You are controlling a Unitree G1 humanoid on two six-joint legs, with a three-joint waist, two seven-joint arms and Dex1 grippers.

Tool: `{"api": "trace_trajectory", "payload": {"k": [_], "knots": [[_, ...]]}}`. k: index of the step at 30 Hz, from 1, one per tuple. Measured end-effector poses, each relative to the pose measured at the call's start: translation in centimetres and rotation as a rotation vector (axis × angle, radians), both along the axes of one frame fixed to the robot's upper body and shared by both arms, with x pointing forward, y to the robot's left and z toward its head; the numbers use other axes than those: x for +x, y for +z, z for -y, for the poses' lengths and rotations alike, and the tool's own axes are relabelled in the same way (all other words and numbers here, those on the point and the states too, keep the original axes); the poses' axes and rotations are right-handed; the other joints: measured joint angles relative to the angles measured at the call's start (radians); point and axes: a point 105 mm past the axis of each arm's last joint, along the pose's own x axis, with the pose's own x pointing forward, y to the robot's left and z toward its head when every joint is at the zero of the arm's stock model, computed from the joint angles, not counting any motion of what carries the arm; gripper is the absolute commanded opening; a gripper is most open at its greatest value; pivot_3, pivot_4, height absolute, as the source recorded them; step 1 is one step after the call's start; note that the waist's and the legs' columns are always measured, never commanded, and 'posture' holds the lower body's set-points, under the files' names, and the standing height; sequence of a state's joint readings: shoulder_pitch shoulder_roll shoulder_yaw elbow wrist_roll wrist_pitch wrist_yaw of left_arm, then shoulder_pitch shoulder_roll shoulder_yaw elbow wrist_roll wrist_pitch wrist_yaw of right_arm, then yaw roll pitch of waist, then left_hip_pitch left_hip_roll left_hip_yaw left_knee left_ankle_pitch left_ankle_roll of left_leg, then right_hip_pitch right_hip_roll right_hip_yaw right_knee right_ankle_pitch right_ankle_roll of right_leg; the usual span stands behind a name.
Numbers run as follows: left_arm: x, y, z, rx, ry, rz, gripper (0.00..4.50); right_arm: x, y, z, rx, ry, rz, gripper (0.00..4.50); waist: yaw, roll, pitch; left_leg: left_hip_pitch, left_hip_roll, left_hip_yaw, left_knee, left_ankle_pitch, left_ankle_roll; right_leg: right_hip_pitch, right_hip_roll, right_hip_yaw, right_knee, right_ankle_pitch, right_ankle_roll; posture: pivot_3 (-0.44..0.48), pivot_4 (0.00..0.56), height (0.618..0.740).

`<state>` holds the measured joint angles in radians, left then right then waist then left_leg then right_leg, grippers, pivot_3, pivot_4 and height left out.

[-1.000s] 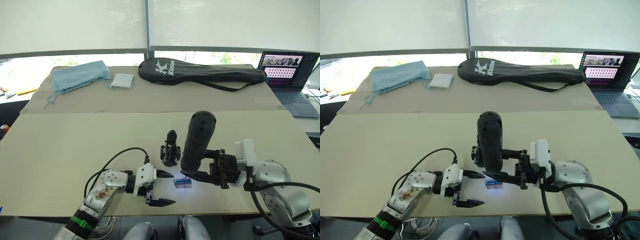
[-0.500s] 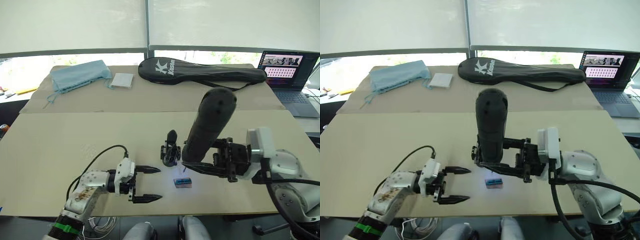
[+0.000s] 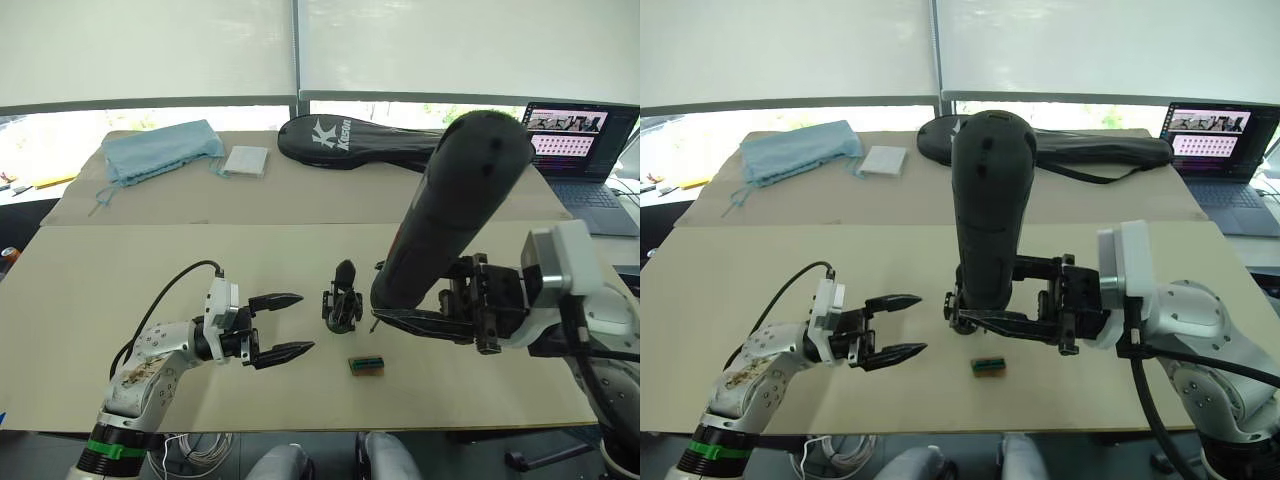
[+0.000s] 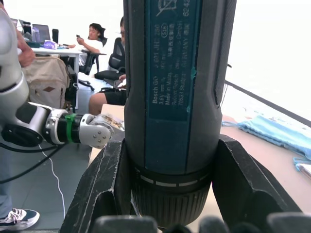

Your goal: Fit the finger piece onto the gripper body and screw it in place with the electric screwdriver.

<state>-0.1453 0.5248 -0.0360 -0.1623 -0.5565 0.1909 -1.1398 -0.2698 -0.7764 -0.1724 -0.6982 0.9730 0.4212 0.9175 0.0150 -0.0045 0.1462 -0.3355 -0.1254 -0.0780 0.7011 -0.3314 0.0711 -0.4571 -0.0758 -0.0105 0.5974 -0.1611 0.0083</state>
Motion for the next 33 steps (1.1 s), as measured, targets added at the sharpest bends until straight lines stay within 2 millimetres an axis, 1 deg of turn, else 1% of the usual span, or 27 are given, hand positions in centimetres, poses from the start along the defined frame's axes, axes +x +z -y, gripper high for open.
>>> {"api": "trace_trajectory", "payload": {"k": [2, 4, 7, 10, 13, 15, 27, 32, 33], "knots": [[1.0, -0.6, -0.1, 0.035, 0.049, 0.012, 4.43, 0.0, 0.2, 0.0, -0.003, 0.004, -0.001, 1.90, 0.001, 0.000, 0.000, 0.000, 0.000, 0.000, 0.000, 0.000, 0.000, 0.000, 0.000, 0.000, 0.000, 0.000, 0.000, 0.000, 0.150, 0.740], [1.6, -1.5, 0.1, 0.068, 0.072, 0.014, 4.43, 0.0, 0.2, 0.0, -0.009, 0.006, -0.009, 1.90, 0.001, 0.000, 0.000, 0.000, 0.000, 0.000, 0.000, 0.000, 0.000, 0.000, 0.000, 0.001, -0.001, 0.000, 0.000, 0.000, 0.150, 0.740], [2.5, -3.2, 1.2, 0.129, 0.096, -0.004, 4.43, 0.0, 0.3, -0.1, -0.014, 0.009, -0.006, 1.90, 0.003, 0.000, 0.000, -0.001, 0.000, 0.000, 0.000, 0.000, 0.000, 0.000, 0.000, 0.001, -0.001, 0.000, 0.000, 0.000, 0.150, 0.740], [2.5, -5.1, 2.2, 0.175, 0.095, -0.051, 4.43, 0.0, 0.3, -0.1, -0.016, 0.011, -0.005, 1.90, 0.004, 0.000, 0.000, -0.001, 0.000, 0.000, 0.000, 0.000, 0.000, 0.000, 0.000, 0.001, -0.001, 0.000, 0.000, 0.000, 0.150, 0.740], [3.0, -6.1, 3.3, 0.195, 0.111, -0.057, 4.43, 0.0, 0.3, 0.0, -0.024, 0.010, -0.006, 1.90, 0.006, 0.000, 0.000, -0.001, 0.000, 0.000, 0.000, 0.000, 0.000, 0.000, 0.000, 0.001, -0.001, 0.000, 0.000, 0.000, 0.150, 0.740], [3.3, -6.1, 4.2, 0.198, 0.114, -0.043, 4.43, 0.0, 0.3, 0.0, -0.027, 0.010, -0.006, 1.90, 0.010, -0.001, 0.000, -0.001, 0.000, 0.000, 0.001, 0.000, 0.000, 0.000, -0.001, 0.001, -0.001, 0.000, 0.000, 0.000, 0.150, 0.740], [3.8, -6.0, 7.3, 0.226, 0.076, -0.003, 4.43, 0.0, 0.1, 0.1, -0.036, 0.004, -0.014, 1.90, 0.027, -0.001, 0.000, -0.001, 0.000, 0.000, 0.001, 0.000, 0.000, 0.000, -0.001, 0.001, -0.001, 0.000, 0.000, 0.000, 0.150, 0.740], [4.0, -6.1, 7.5, 0.244, 0.083, 0.001, 4.43, 0.0, -0.2, 0.2, -0.037, -0.002, -0.026, 1.90, 0.025, -0.001, 0.000, -0.001, 0.000, 0.000, 0.001, 0.000, 0.000, 0.000, -0.001, 0.001, 0.000, 0.000, 0.000, 0.000, 0.150, 0.740], [4.1, -6.1, 7.4, 0.248, 0.084, 0.001, 4.20, 0.0, -0.2, 0.2, -0.037, -0.003, -0.026, 1.90, 0.025, -0.001, 0.000, -0.001, 0.000, 0.000, 0.002, 0.000, 0.000, 0.000, -0.001, 0.001, 0.000, 0.000, 0.000, 0.000, 0.150, 0.740]]}}
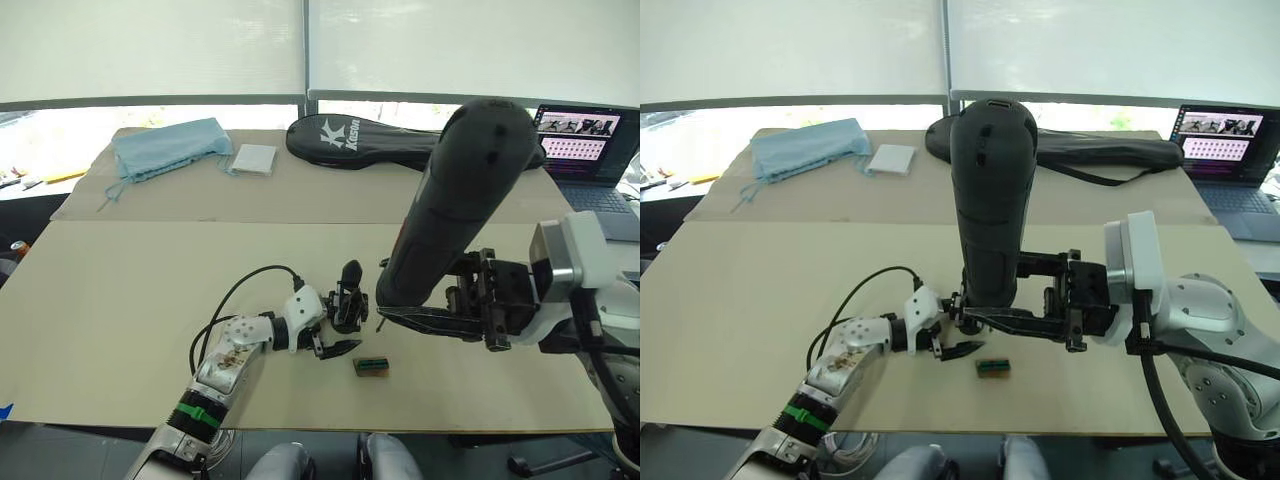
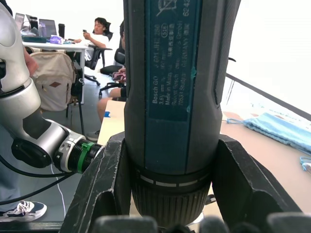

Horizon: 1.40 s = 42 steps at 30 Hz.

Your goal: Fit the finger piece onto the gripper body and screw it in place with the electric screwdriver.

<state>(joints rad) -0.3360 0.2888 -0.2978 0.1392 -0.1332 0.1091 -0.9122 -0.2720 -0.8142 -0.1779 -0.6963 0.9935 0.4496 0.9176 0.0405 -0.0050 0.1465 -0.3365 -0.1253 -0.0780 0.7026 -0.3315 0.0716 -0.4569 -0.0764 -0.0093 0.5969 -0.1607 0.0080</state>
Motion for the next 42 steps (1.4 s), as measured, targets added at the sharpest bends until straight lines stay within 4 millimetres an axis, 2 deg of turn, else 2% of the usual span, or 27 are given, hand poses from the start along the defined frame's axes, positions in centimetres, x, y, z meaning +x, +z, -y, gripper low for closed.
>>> {"api": "trace_trajectory", "payload": {"k": [2, 5, 11, 20, 26, 28, 29, 30, 31, 42], "knots": [[0.1, -0.1, -0.2, 0.012, 0.002, 0.002, 3.62, 0.0, 0.0, 0.0, -0.001, -0.002, 0.001, 1.90, -0.002, 0.000, 0.000, 0.000, 0.000, 0.000, 0.000, 0.000, 0.000, 0.000, 0.000, 0.000, 0.000, 0.000, 0.000, 0.000, 0.150, 0.740], [0.3, -0.1, -0.7, 0.027, 0.013, 0.007, 2.30, 0.0, 0.0, 0.0, -0.002, -0.005, 0.001, 1.90, -0.005, 0.000, 0.000, 0.000, 0.001, 0.000, 0.000, 0.000, 0.000, 0.000, 0.001, 0.000, 0.000, 0.000, 0.000, 0.000, 0.150, 0.740], [0.5, 0.0, -1.1, 0.024, -0.026, 0.007, 2.30, 0.1, -0.1, 0.1, -0.007, -0.011, 0.002, 1.90, -0.009, 0.000, 0.000, 0.000, 0.001, 0.000, 0.000, 0.000, 0.000, 0.000, 0.001, 0.000, 0.000, 0.000, 0.000, 0.000, 0.150, 0.740], [1.3, -0.1, -1.0, 0.049, -0.203, 0.026, 2.30, -0.3, -0.3, 0.4, -0.046, -0.006, -0.031, 1.90, -0.002, 0.000, 0.000, 0.000, 0.000, 0.000, 0.001, 0.000, 0.000, 0.001, 0.000, 0.000, 0.000, 0.000, 0.000, 0.000, 0.150, 0.740], [1.7, -0.4, -0.6, 0.028, -0.212, 0.038, 2.30, -0.3, -0.4, 0.4, -0.047, -0.002, -0.038, 1.90, 0.006, 0.000, 0.000, 0.001, 0.000, 0.000, 0.003, 0.000, 0.000, 0.003, -0.001, 0.000, 0.000, 0.002, 0.001, 0.000, 0.150, 0.740], [1.9, -0.4, -0.7, 0.016, -0.200, 0.042, 3.36, -0.3, -0.4, 0.4, -0.048, -0.002, -0.038, 1.90, 0.007, 0.000, 0.000, 0.001, 0.000, 0.000, 0.003, 0.000, 0.000, 0.004, -0.001, 0.000, 0.000, 0.002, 0.001, 0.000, 0.150, 0.740], [2.0, -0.5, -0.8, 0.007, -0.191, 0.038, 3.63, -0.3, -0.4, 0.4, -0.048, -0.001, -0.038, 1.90, 0.007, 0.000, -0.001, 0.001, 0.000, 0.000, 0.003, 0.000, 0.000, 0.004, -0.001, 0.000, 0.000, 0.003, 0.001, 0.000, 0.150, 0.740], [2.0, -0.4, -0.8, 0.002, -0.186, 0.037, 4.17, -0.3, -0.4, 0.4, -0.048, -0.001, -0.038, 1.90, 0.006, 0.000, -0.001, 0.001, 0.000, 0.000, 0.003, 0.000, 0.000, 0.004, -0.001, 0.000, 0.000, 0.003, 0.001, 0.000, 0.150, 0.740], [2.0, -0.4, -0.9, -0.004, -0.178, 0.042, 4.41, -0.3, -0.4, 0.4, -0.048, -0.001, -0.038, 1.90, 0.005, 0.000, -0.001, 0.001, 0.000, 0.000, 0.003, 0.000, 0.000, 0.004, -0.001, 0.000, 0.000, 0.003, 0.001, 0.000, 0.150, 0.740], [1.7, -0.2, -2.8, -0.048, -0.053, 0.061, 4.41, -0.4, -0.4, 0.4, -0.047, 0.004, -0.039, 1.90, -0.022, 0.000, -0.001, 0.001, 0.002, 0.000, 0.002, 0.001, 0.000, 0.002, 0.001, 0.000, 0.001, 0.003, 0.000, 0.000, 0.150, 0.740]]}}
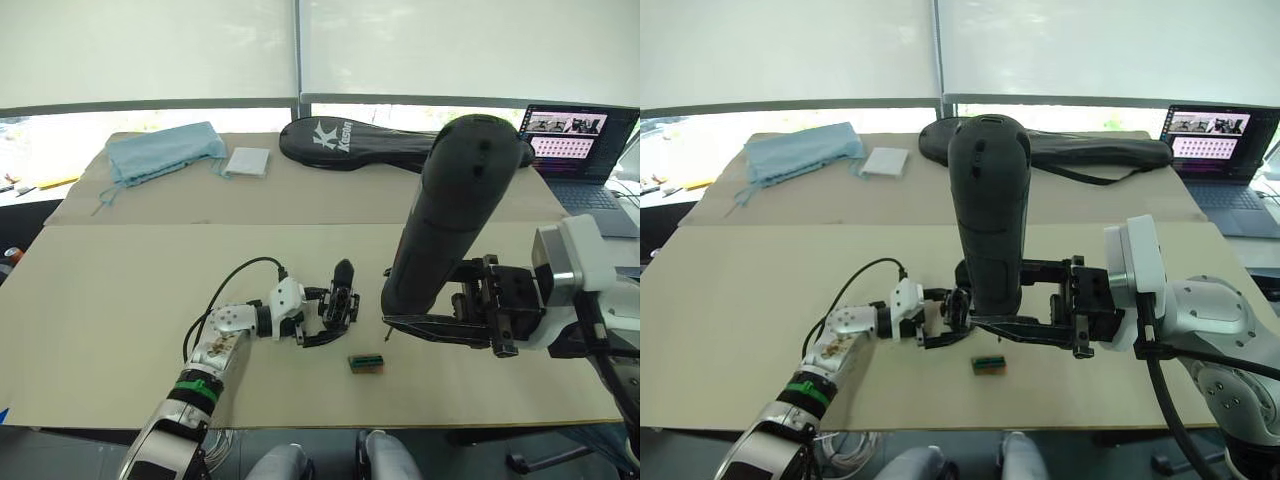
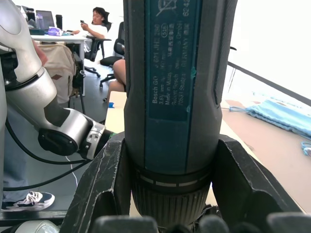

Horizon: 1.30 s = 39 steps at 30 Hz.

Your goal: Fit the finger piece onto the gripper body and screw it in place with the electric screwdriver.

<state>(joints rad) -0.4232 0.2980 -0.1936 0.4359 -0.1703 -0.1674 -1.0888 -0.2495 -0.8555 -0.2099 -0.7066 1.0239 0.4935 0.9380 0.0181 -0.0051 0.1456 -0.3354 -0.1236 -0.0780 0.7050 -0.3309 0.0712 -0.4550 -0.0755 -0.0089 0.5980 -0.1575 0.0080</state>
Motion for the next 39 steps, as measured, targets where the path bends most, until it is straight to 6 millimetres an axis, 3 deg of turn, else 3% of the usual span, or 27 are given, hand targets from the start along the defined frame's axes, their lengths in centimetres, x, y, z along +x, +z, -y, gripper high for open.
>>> {"api": "trace_trajectory", "payload": {"k": [5, 17, 38, 39], "knots": [[-1.1, -0.1, -0.5, -0.007, 0.040, -0.031, 4.41, 0.0, 0.0, 0.0, 0.002, -0.001, -0.001, 1.90, -0.004, 0.000, 0.000, 0.000, 0.000, 0.000, -0.001, 0.000, 0.000, 0.000, 0.000, 0.000, -0.001, 0.000, 0.000, 0.000, 0.150, 0.740], [-1.5, -0.3, 1.2, -0.002, 0.155, -0.049, 4.41, 0.1, 0.1, 0.0, 0.007, 0.001, 0.003, 1.90, 0.022, 0.000, 0.000, -0.001, -0.001, 0.000, -0.001, 0.000, 0.000, 0.000, -0.001, 0.000, -0.002, 0.000, 0.000, 0.000, 0.150, 0.740], [-1.4, -0.1, 4.0, 0.028, 0.090, -0.068, 4.41, 0.3, 0.1, 0.0, 0.000, -0.013, 0.010, 1.90, 0.051, 0.000, 0.000, -0.001, -0.002, 0.000, 0.000, -0.001, 0.001, 0.001, -0.001, -0.001, -0.003, 0.000, 0.001, 0.000, 0.150, 0.740], [-1.4, -0.2, 4.0, 0.035, 0.092, -0.066, 4.19, 0.3, 0.1, 0.0, 0.000, -0.013, 0.010, 1.90, 0.051, 0.000, 0.000, -0.001, -0.002, 0.000, 0.000, -0.001, 0.001, 0.001, -0.001, -0.001, -0.003, 0.000, 0.001, 0.000, 0.150, 0.740]]}}
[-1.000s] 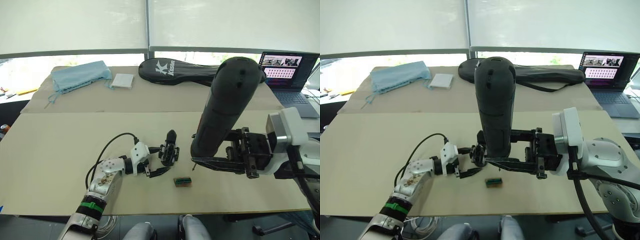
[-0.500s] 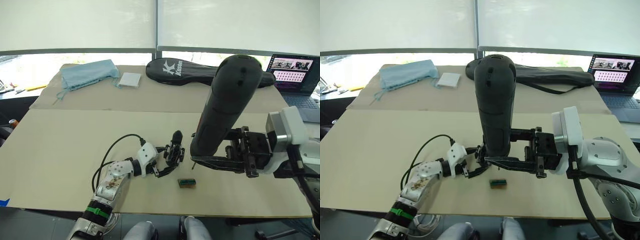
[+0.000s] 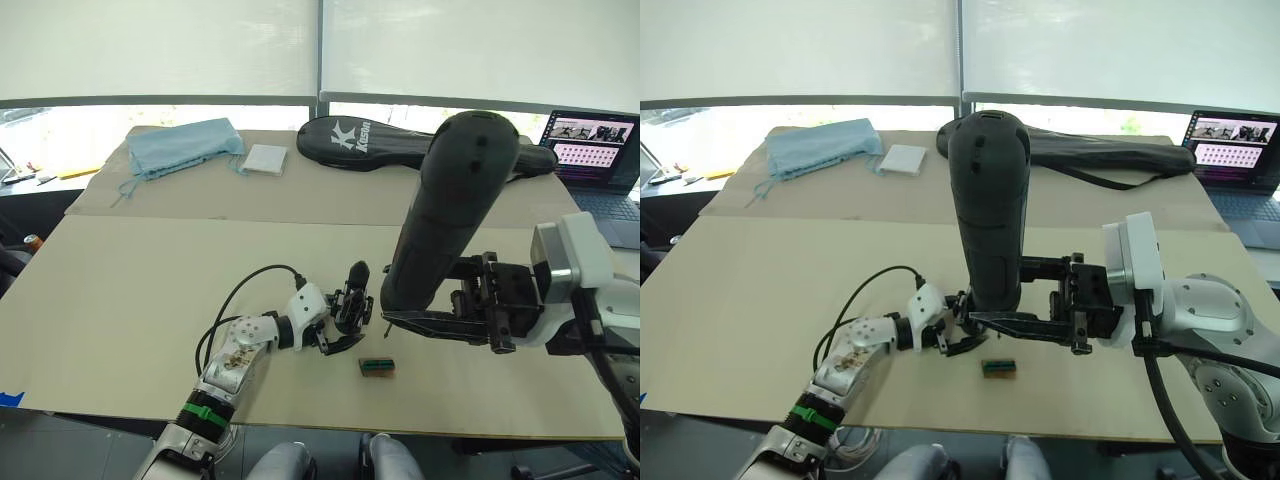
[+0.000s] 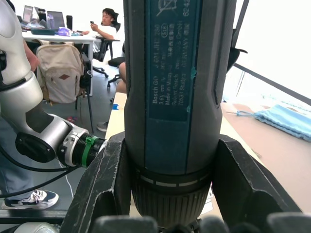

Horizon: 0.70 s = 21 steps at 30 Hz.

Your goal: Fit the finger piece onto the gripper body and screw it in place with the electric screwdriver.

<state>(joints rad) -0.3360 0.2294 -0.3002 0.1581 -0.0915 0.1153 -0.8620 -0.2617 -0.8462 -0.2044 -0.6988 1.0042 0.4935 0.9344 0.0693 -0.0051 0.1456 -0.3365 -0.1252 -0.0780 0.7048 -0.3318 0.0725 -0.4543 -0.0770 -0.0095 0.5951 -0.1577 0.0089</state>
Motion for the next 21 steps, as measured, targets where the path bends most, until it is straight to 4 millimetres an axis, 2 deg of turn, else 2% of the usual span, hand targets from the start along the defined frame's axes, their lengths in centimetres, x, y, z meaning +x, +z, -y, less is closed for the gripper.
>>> {"api": "trace_trajectory", "payload": {"k": [2, 4, 5, 21], "knots": [[0.1, -0.1, -0.3, 0.016, 0.010, 0.001, 3.73, 0.0, 0.0, 0.0, 0.000, 0.000, 0.000, 1.90, 0.000, 0.000, 0.000, 0.000, 0.000, 0.000, 0.000, 0.000, 0.000, 0.000, 0.000, 0.000, 0.000, 0.000, 0.000, 0.000, 0.150, 0.740], [0.1, -0.3, -0.4, 0.020, 0.017, -0.005, 2.67, 0.0, 0.0, 0.0, 0.000, -0.001, -0.001, 1.90, -0.001, 0.000, 0.000, 0.000, 0.000, 0.000, 0.000, 0.000, 0.000, 0.000, 0.000, 0.000, 0.000, 0.000, 0.000, 0.000, 0.150, 0.740], [0.0, -0.3, -0.4, 0.018, 0.020, -0.006, 2.31, 0.0, 0.0, 0.0, 0.000, -0.001, -0.001, 1.90, -0.002, 0.000, 0.000, 0.000, 0.000, 0.000, 0.000, 0.000, 0.000, 0.000, 0.000, 0.000, 0.000, 0.000, 0.000, 0.000, 0.150, 0.740], [1.2, -0.2, -0.4, 0.066, -0.180, 0.011, 2.32, -0.1, -0.2, 0.0, -0.001, -0.001, -0.006, 1.90, -0.002, 0.000, 0.000, 0.000, 0.000, 0.000, 0.000, 0.000, 0.000, 0.000, 0.000, -0.001, 0.000, 0.000, 0.000, 0.000, 0.150, 0.740]]}}
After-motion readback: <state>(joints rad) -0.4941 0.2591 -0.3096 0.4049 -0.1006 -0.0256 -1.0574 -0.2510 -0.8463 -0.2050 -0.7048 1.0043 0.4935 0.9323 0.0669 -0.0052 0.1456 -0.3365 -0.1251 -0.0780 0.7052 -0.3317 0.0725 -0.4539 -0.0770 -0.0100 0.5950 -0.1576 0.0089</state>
